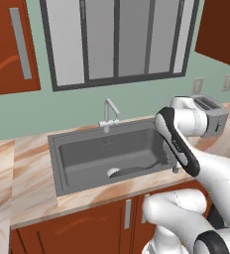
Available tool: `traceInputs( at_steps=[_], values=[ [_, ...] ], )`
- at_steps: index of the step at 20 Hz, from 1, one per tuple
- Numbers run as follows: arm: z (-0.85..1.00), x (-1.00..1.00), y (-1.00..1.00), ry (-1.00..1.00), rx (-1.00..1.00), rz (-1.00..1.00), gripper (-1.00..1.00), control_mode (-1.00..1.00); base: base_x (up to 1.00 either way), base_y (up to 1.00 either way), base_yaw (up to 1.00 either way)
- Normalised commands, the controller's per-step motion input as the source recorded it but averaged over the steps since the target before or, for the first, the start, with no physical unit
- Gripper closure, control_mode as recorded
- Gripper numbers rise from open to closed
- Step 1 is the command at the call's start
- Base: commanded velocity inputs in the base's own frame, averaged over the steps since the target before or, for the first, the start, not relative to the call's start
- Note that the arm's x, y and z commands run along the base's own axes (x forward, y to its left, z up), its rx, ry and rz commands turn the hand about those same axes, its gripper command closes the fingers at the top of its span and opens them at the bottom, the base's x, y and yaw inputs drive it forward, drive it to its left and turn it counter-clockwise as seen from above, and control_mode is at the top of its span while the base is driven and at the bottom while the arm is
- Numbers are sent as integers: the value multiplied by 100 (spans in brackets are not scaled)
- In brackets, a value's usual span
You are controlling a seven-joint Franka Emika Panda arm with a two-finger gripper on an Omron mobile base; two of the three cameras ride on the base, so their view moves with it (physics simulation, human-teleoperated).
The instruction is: Move the pot and pan from the stove into the sink.
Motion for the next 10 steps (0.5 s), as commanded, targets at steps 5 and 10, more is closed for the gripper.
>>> traceInputs(
  at_steps=[5, 10],
  values=[
    [38, -65, 30, -7, 0, 7, -100, -100, 0, 0, 0],
    [38, -55, 7, -31, 3, 3, -100, -100, 0, 0, 0]
  ],
)
